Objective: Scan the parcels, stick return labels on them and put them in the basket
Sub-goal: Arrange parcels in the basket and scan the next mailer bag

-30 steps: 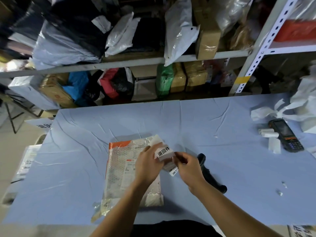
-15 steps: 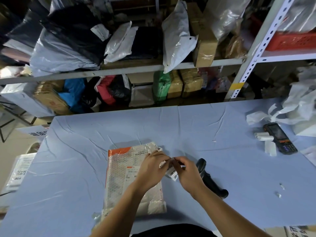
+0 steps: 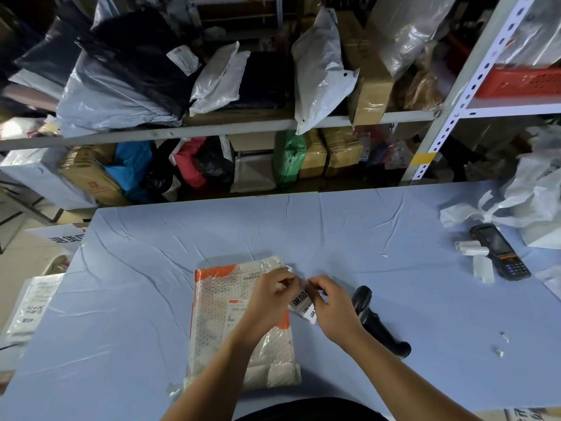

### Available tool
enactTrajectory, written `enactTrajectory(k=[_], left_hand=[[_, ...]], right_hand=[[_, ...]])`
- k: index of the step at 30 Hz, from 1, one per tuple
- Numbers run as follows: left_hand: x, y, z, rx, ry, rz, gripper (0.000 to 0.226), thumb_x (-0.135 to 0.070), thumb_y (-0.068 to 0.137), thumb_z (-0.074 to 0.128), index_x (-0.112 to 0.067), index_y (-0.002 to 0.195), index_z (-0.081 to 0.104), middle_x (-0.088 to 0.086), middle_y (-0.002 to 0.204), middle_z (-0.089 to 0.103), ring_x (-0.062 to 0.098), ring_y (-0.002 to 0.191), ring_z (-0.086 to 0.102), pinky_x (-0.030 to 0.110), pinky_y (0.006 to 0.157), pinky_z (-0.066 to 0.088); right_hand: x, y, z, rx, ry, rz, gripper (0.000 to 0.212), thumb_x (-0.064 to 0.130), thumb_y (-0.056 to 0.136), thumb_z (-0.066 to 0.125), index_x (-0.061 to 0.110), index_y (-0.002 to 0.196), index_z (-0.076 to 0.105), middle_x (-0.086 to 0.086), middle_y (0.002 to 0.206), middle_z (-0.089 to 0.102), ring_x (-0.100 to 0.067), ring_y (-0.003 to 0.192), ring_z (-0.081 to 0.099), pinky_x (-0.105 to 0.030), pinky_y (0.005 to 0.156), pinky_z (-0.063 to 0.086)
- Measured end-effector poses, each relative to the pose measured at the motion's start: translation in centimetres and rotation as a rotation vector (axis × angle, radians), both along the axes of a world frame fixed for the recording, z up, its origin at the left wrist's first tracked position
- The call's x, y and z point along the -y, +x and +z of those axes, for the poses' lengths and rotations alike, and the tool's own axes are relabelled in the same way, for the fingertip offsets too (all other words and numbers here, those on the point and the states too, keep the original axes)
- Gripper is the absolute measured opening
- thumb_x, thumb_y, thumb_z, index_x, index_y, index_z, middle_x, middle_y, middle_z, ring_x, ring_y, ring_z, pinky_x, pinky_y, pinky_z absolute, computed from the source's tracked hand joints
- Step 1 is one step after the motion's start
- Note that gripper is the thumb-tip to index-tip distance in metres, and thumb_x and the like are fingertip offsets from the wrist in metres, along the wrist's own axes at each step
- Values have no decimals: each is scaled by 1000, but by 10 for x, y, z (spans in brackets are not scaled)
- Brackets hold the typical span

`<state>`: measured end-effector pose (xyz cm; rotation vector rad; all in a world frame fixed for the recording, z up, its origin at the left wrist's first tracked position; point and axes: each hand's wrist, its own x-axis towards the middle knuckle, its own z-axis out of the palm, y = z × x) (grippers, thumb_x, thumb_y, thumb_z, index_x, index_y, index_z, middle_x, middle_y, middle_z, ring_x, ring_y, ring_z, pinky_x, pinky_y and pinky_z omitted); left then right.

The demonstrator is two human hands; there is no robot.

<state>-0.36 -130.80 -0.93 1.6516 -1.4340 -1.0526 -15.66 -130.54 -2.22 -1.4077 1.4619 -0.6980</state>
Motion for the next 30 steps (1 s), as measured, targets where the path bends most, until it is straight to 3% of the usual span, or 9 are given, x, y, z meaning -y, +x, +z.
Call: enactTrajectory(k=[5, 9, 11, 13, 17, 22, 24, 26, 30], left_hand=[[6, 12, 2, -9, -47, 263, 19, -15, 93, 61, -16, 75, 67, -5, 69, 65, 8, 63, 57, 17, 56, 39], [5, 22, 11, 87, -159, 430, 15, -18, 97, 59, -18, 83, 64, -9, 80, 63, 5, 77, 59, 15, 64, 44], [3, 27, 15, 246, -292, 398, 9, -11, 94, 62, -15, 87, 67, -10, 86, 61, 5, 79, 59, 11, 67, 42], [2, 31, 14, 426, -452, 302, 4, -5, 90, 67, -8, 89, 70, -2, 89, 63, 12, 80, 59, 19, 69, 46], [-6, 40, 7, 669, -663, 99, 2, -7, 88, 70, -9, 88, 69, 4, 92, 63, 22, 82, 58, 35, 68, 46], [-24, 65, 1, 774, -731, -39, 18, -26, 94, 64, -13, 104, 71, 7, 109, 65, 24, 97, 61, 33, 79, 45], [-30, 77, 0, 642, -526, 11, 44, -49, 89, 62, -17, 119, 65, 3, 124, 60, 15, 110, 56, 26, 88, 47], [-35, 87, 1, 290, -247, 146, 63, -65, 81, 62, -26, 131, 55, -10, 124, 59, 1, 110, 55, 12, 86, 43], [-29, 107, -15, -513, 17, 444, 46, -27, 85, 76, -25, 127, 56, 2, 90, 75, 10, 82, 71, 17, 65, 51]], right_hand=[[1, -2, -4, -31, 149, -131, 12, 23, 101, 55, 21, 100, 67, 11, 93, 69, -9, 88, 64, -18, 70, 49], [1, -11, -4, -239, 252, -405, 13, 13, 93, 56, 10, 100, 68, -8, 97, 67, -29, 89, 63, -42, 77, 53], [0, -6, 3, -314, 142, -455, 27, 17, 91, 63, 12, 117, 61, -10, 111, 61, -29, 101, 58, -41, 83, 48], [1, 10, 15, -186, 81, -385, 35, 28, 90, 68, 18, 121, 55, -4, 103, 67, -18, 90, 63, -36, 77, 49], [14, 55, 39, 354, 355, -329, 34, 46, 86, 72, 31, 112, 55, -2, 84, 76, -16, 76, 74, -34, 76, 60], [30, 83, 45, 279, 315, -348, 45, 21, 80, 80, 33, 116, 55, 1, 89, 70, -17, 83, 73, -39, 83, 61], [30, 91, 43, 256, 290, -323, 43, 13, 82, 78, 31, 115, 56, 7, 83, 69, -16, 78, 73, -38, 80, 62], [27, 97, 39, 267, 273, -272, 39, 9, 85, 76, 29, 112, 57, 7, 80, 70, -16, 77, 73, -37, 80, 62], [24, 113, 28, 262, 271, -167, 33, 7, 86, 74, 26, 108, 58, -5, 89, 75, -27, 89, 72, -39, 83, 60]])
